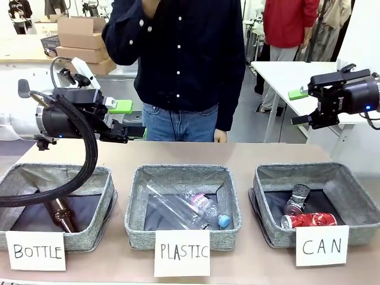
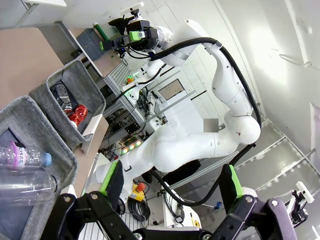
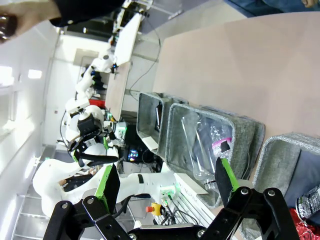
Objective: Sort the can waste into the basket.
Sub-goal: Pick up the can waste from the table and place it in the right Fabric basket.
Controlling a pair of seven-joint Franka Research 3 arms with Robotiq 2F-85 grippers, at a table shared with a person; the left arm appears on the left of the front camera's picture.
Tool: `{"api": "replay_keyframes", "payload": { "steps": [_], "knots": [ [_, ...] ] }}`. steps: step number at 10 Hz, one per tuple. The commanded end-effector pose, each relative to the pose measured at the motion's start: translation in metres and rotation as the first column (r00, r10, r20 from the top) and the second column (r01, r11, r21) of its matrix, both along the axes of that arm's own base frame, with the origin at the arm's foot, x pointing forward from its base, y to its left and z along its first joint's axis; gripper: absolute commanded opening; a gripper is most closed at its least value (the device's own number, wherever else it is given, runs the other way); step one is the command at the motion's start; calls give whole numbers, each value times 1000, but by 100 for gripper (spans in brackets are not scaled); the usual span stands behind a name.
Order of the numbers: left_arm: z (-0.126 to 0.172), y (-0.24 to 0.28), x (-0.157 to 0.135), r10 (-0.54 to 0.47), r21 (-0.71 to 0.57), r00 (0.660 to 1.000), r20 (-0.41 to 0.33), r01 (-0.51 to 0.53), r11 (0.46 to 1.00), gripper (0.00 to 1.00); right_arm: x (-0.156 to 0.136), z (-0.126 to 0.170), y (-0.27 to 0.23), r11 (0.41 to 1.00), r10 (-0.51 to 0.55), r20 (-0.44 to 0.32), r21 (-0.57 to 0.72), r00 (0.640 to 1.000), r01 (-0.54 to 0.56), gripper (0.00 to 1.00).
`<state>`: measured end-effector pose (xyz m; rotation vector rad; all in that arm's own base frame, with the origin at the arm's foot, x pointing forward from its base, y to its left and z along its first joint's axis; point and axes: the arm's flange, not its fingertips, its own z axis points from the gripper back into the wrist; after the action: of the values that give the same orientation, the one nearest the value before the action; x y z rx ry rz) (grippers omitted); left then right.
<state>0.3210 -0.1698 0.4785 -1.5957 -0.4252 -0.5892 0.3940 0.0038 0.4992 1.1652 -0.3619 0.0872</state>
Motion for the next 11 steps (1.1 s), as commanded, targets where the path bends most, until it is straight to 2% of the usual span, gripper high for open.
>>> {"api": "replay_keyframes", "payload": {
  "steps": [1,11],
  "knots": [
    [4,3,-1,-11,12,1000,-5,11,1000,100,-1,-1,-1,1000,9,16,-19,1000,-8,100],
    [4,3,-1,-11,12,1000,-5,11,1000,100,-1,-1,-1,1000,9,16,-19,1000,-8,100]
  ]
}}
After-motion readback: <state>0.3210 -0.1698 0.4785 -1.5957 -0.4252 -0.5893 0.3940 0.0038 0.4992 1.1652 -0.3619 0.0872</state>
